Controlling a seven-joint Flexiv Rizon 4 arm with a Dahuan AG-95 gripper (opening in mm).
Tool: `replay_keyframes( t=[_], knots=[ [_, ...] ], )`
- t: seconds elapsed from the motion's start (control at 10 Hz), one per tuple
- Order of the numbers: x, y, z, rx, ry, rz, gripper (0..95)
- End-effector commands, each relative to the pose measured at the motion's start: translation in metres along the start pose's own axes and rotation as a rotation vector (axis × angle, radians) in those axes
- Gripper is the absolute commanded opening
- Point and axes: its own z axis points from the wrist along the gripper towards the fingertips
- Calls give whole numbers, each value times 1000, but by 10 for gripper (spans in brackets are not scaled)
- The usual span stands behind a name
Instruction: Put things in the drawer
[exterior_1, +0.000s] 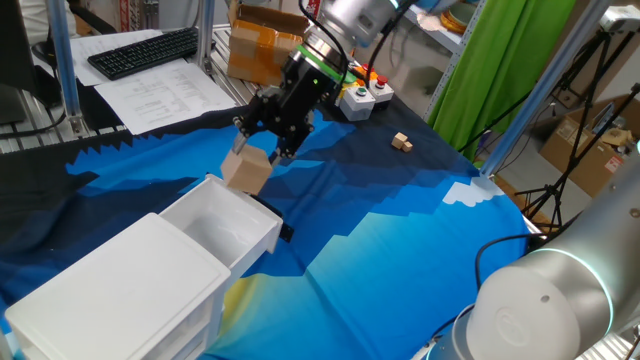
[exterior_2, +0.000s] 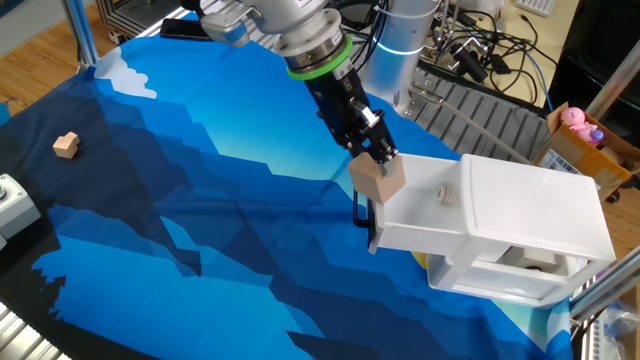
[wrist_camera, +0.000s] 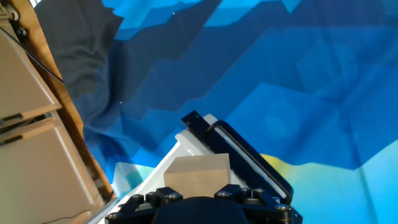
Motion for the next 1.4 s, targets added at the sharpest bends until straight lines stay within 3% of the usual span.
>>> replay_keyframes(
  t=[0.1,0.2,0.3,0.5,0.9,1.0,1.1,1.2,1.4],
  knots=[
    [1,-1,0,31,-14,-14,0],
    [1,-1,0,49,-18,-20,0],
    [1,-1,0,47,-11,-35,0],
    [1,-1,0,41,36,-63,0],
    [1,-1,0,44,26,-27,0],
    [5,1,1,41,25,-1,0],
    [18,9,7,39,22,24,0],
    [31,15,13,35,12,35,0],
    [43,21,21,35,13,28,0]
  ],
)
